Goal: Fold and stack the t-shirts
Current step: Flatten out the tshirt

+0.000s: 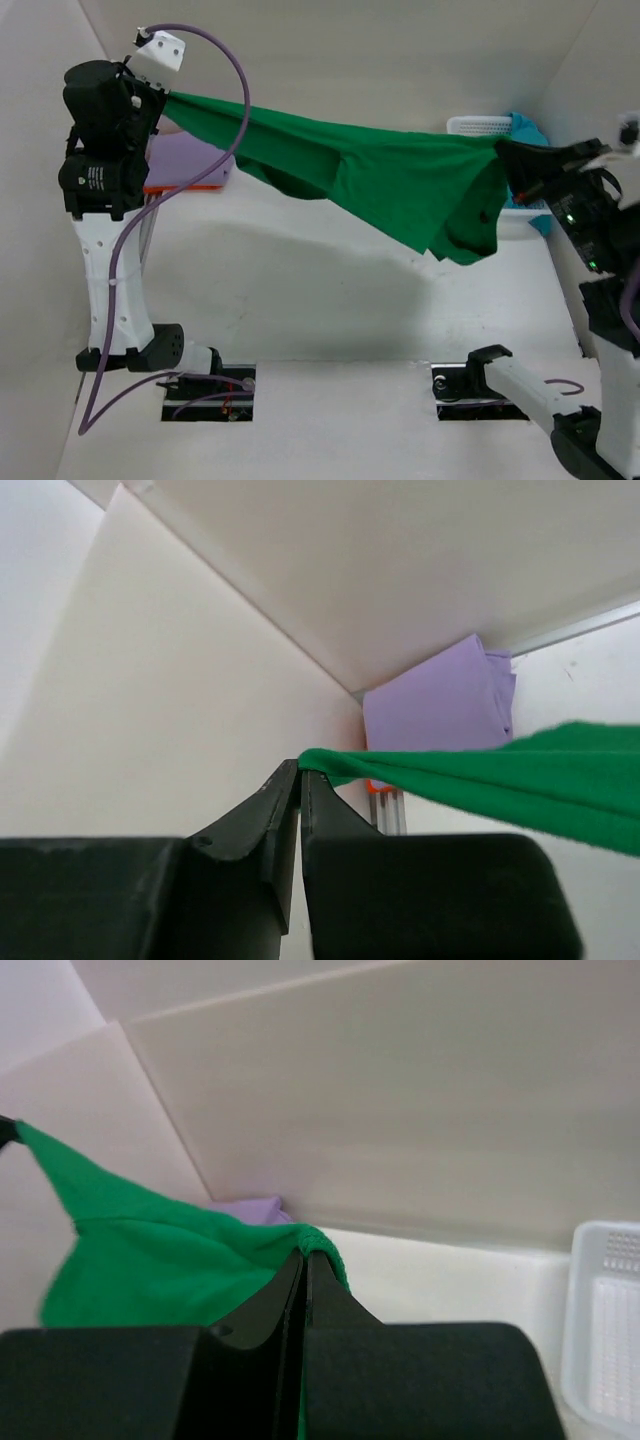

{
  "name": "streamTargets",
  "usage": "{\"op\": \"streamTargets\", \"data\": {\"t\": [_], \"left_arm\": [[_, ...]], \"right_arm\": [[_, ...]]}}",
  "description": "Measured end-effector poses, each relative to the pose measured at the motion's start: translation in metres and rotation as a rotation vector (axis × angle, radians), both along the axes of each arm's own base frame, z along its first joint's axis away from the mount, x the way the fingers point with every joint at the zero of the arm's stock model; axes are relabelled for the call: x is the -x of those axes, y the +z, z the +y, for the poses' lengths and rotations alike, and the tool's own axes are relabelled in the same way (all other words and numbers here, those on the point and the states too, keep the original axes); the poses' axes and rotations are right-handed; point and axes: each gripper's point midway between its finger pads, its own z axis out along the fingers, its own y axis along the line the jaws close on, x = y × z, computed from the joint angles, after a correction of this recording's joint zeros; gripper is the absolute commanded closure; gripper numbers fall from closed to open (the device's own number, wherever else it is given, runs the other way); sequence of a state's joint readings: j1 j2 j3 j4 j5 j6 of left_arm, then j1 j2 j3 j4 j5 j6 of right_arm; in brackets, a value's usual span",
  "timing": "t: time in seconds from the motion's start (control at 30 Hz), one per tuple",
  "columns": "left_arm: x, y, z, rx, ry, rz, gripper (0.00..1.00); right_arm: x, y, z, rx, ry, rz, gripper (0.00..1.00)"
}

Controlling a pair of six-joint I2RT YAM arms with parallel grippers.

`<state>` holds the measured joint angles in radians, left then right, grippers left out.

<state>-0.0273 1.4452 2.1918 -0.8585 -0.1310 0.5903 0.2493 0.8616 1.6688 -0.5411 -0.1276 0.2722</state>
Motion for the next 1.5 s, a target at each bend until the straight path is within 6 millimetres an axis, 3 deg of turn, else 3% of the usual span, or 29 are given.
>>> {"op": "streamTargets", "data": {"t": [0.1, 0.2, 0.27, 0.43, 0.47, 0.53, 0.57, 0.67, 0.77, 0.87, 0.93, 1.03, 1.1, 1.17, 1.23, 1.33, 1.43, 1.5], "left_arm": [[-0.019, -0.012, 0.001, -0.001, 0.007, 0.030, 0.96], [-0.064, -0.046, -0.004, -0.005, 0.001, 0.105, 0.96], [-0.103, -0.084, -0.008, -0.011, -0.004, 0.183, 0.96], [-0.193, -0.211, -0.020, -0.032, -0.018, 0.412, 0.94], [-0.208, -0.236, -0.022, -0.036, -0.019, 0.448, 0.92], [-0.233, -0.281, -0.025, -0.047, -0.019, 0.506, 0.84], [-0.243, -0.302, -0.026, -0.054, -0.015, 0.527, 0.75], [-0.258, -0.351, -0.024, -0.083, -0.004, 0.589, 0.42], [-0.256, -0.368, -0.020, -0.096, 0.009, 0.620, 0.36], [-0.236, -0.361, -0.015, -0.099, 0.009, 0.621, 0.35], [-0.204, -0.353, -0.013, -0.108, -0.018, 0.639, 0.33], [-0.121, -0.345, -0.014, -0.149, -0.110, 0.691, 0.32], [-0.065, -0.345, -0.019, -0.200, -0.172, 0.720, 0.34], [-0.017, -0.364, -0.029, -0.260, -0.241, 0.775, 0.35], [0.017, -0.398, -0.040, -0.303, -0.308, 0.862, 0.35], [0.063, -0.468, -0.050, -0.346, -0.388, 1.058, 0.34], [0.091, -0.502, -0.051, -0.380, -0.412, 1.185, 0.34], [0.082, -0.501, -0.053, -0.390, -0.406, 1.152, 0.35]], "right_arm": [[-0.053, -0.028, 0.007, 0.035, -0.021, 0.104, 1.00], [-0.125, -0.075, 0.008, 0.064, -0.054, 0.254, 1.00], [-0.176, -0.117, 0.007, 0.081, -0.069, 0.371, 1.00], [-0.283, -0.230, 0.006, 0.114, -0.084, 0.652, 0.97], [-0.301, -0.246, 0.007, 0.116, -0.082, 0.688, 0.94], [-0.335, -0.273, 0.011, 0.111, -0.080, 0.739, 0.71], [-0.352, -0.284, 0.013, 0.105, -0.085, 0.752, 0.53], [-0.378, -0.310, 0.013, 0.082, -0.107, 0.791, 0.37], [-0.377, -0.315, 0.011, 0.072, -0.123, 0.818, 0.31], [-0.360, -0.305, 0.008, 0.063, -0.141, 0.812, 0.30], [-0.332, -0.302, 0.004, 0.056, -0.161, 0.833, 0.30], [-0.271, -0.317, -0.003, 0.064, -0.195, 0.901, 0.30], [-0.234, -0.340, -0.005, 0.080, -0.217, 0.967, 0.29], [-0.197, -0.381, -0.005, 0.111, -0.233, 1.071, 0.28], [-0.161, -0.429, -0.004, 0.153, -0.244, 1.202, 0.28], [-0.107, -0.489, -0.004, 0.206, -0.259, 1.392, 0.28], [-0.074, -0.516, -0.007, 0.216, -0.278, 1.501, 0.27], [-0.068, -0.522, -0.007, 0.205, -0.287, 1.520, 0.27]]}}
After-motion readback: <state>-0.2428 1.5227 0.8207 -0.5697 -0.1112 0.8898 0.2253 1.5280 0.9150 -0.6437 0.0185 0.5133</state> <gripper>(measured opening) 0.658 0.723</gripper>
